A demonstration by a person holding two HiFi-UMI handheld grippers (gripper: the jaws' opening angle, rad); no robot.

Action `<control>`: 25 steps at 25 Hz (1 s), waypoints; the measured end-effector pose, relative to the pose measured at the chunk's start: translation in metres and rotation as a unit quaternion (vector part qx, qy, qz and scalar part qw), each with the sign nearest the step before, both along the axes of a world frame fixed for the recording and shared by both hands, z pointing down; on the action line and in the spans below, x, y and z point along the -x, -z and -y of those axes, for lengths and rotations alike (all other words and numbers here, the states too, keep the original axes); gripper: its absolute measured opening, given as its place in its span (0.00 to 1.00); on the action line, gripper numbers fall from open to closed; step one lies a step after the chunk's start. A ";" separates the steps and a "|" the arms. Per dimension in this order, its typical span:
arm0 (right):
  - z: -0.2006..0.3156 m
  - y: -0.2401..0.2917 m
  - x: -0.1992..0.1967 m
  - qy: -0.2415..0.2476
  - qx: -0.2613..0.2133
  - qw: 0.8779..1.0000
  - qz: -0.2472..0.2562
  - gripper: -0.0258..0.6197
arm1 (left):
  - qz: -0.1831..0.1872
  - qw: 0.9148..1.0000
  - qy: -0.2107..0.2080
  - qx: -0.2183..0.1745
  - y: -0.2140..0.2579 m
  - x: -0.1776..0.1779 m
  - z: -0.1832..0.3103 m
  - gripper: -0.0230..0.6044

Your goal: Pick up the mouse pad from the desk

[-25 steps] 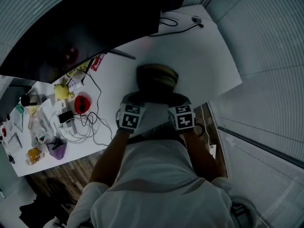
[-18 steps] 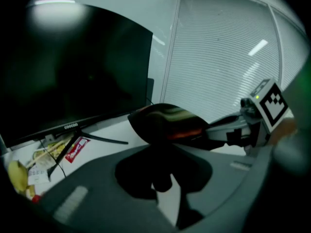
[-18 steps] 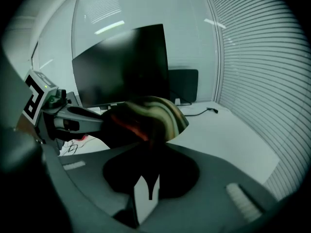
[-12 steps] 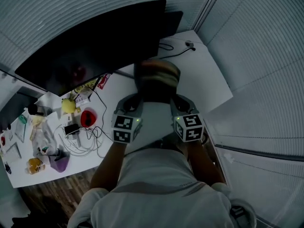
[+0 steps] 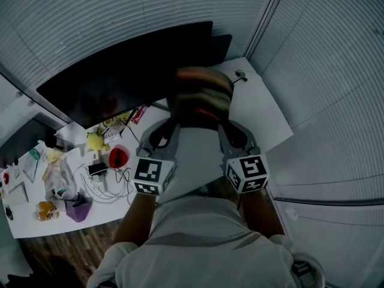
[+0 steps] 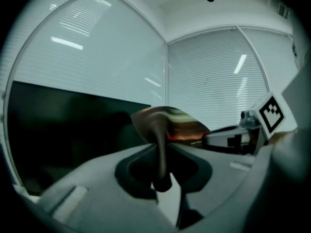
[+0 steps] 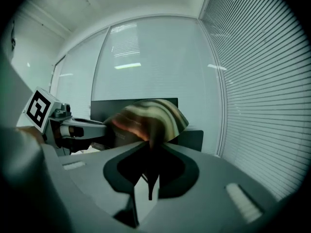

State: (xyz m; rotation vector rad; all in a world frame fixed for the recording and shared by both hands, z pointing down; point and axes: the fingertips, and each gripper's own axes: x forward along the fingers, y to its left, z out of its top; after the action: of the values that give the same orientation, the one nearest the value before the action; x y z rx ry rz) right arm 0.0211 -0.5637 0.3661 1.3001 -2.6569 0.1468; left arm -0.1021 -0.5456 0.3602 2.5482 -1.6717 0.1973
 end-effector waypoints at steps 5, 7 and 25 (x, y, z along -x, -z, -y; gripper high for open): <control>-0.015 0.043 0.006 0.013 -0.054 0.998 0.023 0.11 | -0.003 0.999 0.008 -0.046 0.041 0.006 -0.018 0.14; -0.017 0.052 0.008 0.015 -0.066 0.997 0.025 0.11 | 0.000 0.998 0.011 -0.055 0.049 0.007 -0.022 0.14; -0.023 0.060 0.013 0.018 -0.071 0.997 0.032 0.11 | -0.021 0.998 0.002 -0.057 0.061 0.010 -0.029 0.13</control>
State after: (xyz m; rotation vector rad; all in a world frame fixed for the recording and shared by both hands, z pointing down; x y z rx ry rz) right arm 0.0080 -0.5407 0.3061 1.3085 -2.7875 -0.0075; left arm -0.1116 -0.5164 0.2988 2.6091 -1.7199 0.0497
